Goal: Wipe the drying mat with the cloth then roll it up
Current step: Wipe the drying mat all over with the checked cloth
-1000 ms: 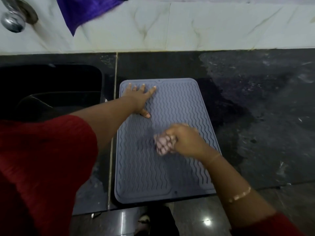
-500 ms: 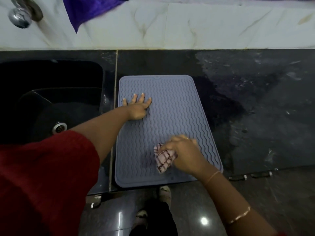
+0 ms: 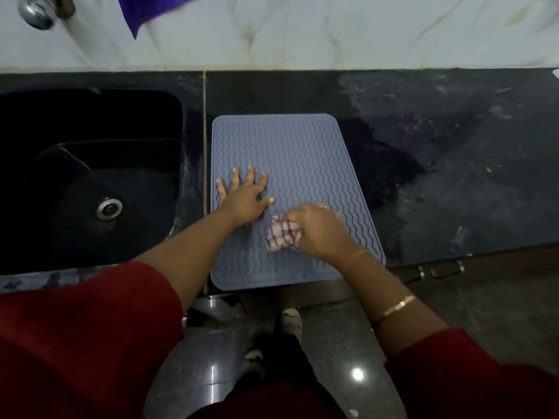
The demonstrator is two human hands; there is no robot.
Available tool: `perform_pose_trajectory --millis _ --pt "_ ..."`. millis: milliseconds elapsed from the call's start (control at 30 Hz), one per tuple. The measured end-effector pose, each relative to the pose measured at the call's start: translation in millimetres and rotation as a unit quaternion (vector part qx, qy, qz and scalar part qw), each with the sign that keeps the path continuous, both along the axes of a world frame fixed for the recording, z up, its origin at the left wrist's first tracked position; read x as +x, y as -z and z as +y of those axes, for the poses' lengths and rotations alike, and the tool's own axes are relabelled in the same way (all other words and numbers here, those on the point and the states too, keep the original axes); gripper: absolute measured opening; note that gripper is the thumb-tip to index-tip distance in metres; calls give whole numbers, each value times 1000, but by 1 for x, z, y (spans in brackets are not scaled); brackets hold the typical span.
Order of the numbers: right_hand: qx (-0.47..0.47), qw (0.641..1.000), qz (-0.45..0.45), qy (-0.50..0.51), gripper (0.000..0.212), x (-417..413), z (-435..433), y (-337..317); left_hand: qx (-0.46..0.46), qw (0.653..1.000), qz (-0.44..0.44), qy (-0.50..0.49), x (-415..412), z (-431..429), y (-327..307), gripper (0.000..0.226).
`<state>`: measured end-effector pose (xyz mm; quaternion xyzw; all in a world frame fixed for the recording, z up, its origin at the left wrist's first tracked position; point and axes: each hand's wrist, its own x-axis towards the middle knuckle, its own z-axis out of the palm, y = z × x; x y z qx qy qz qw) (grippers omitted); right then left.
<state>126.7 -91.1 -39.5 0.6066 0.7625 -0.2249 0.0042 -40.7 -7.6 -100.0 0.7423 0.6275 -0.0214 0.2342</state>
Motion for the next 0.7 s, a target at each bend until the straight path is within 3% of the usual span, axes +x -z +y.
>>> perform_pose_trajectory --millis 167,267,333,433,533,700 --pt "-37 999 19 -13 39 18 -55 -1 -23 1000 6 -3 4 2 -6 64" --pt "-78 990 118 22 34 23 -51 -10 -21 999 24 -18 10 0 -13 64" --pt "-41 983 164 68 32 20 -42 -14 -13 1000 17 -11 14 -7 -13 64" --pt "-4 991 111 72 33 8 -37 -5 4 1000 10 0 18 -28 1 65" --pt "-33 997 36 56 35 9 -45 -2 13 999 28 -12 18 -35 7 66" --pt "-77 988 127 51 30 22 -64 -6 -29 999 25 -19 22 -31 -5 67"
